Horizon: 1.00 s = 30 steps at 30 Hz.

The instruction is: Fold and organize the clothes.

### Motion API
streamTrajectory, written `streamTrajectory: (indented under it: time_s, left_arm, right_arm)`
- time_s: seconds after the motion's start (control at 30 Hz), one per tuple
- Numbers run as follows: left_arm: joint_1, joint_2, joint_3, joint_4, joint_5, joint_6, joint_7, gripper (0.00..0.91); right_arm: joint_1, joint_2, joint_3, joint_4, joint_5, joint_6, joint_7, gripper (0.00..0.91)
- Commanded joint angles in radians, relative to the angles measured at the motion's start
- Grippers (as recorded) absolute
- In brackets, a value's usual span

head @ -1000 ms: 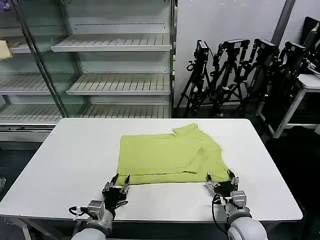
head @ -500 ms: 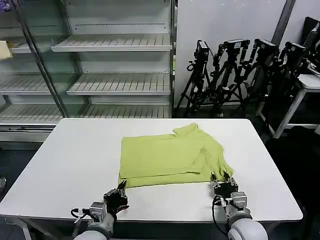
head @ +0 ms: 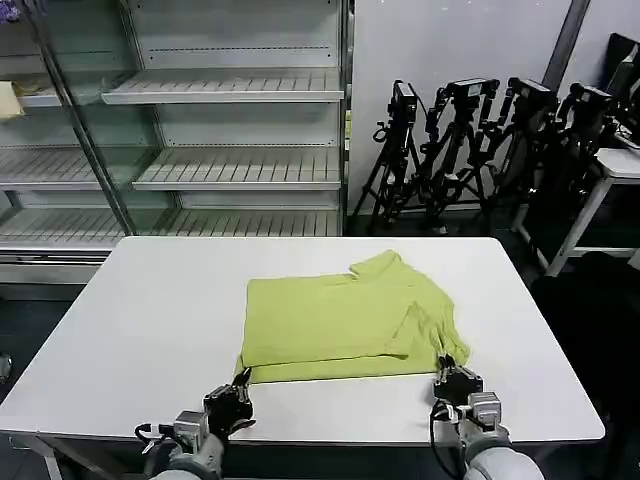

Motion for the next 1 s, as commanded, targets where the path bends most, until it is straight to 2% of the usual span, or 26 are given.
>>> streamTrajectory:
  time_s: [0.03, 0.23, 0.47, 0.5, 0.53, 0.57, 0.6, 0.77, 0.9, 1.0]
  left_arm:
    - [0.136, -0.001, -0.01, -0.109, 0.012, 0.0, -0.005, 0.02]
    - [0.26, 0.001, -0.018, -0.184, 0.022, -0.005, -0.012, 0.02]
    - [0.288, 0.005, -0.032, -0.203, 0.024, 0.001, -0.005, 0.04]
    - [0.289, 0.009, -0.034, -0.208, 0.025, 0.003, 0.001, 0.363]
    - [0.29, 0.01, -0.035, -0.214, 0.024, 0.006, 0.003, 0.534]
    - [0.291, 0.011, -0.036, -0.217, 0.024, 0.007, 0.004, 0.856]
    - [0.292, 0.011, -0.036, -0.227, 0.023, 0.009, 0.007, 0.907]
    - [0.291, 0.009, -0.04, -0.272, 0.016, 0.013, 0.012, 0.907]
    - [0.277, 0.008, -0.072, -0.33, -0.057, -0.028, 0.002, 0.907]
    - [0.256, 0.015, -0.122, -0.367, -0.114, -0.061, 0.005, 0.907]
  right_arm:
    - [-0.157, -0.001, 0.039, 0.138, -0.01, 0.002, 0.003, 0.0]
    - [-0.268, -0.003, 0.07, 0.219, -0.037, 0.001, 0.004, 0.0]
    - [-0.301, -0.004, 0.085, 0.236, -0.052, -0.017, 0.002, 0.0]
    - [-0.308, -0.002, 0.083, 0.24, -0.062, -0.028, 0.0, 0.181]
    - [-0.308, 0.0, 0.081, 0.241, -0.065, -0.031, 0.0, 0.181]
    - [-0.309, 0.001, 0.08, 0.242, -0.07, -0.034, 0.0, 0.907]
    - [-0.308, 0.006, 0.076, 0.244, -0.074, -0.034, 0.002, 0.907]
    - [-0.293, 0.009, 0.081, 0.258, -0.076, -0.023, 0.004, 0.907]
    - [-0.277, 0.002, 0.11, 0.3, -0.047, 0.043, 0.008, 0.907]
    - [-0.264, -0.002, 0.123, 0.33, -0.019, 0.056, 0.004, 0.907]
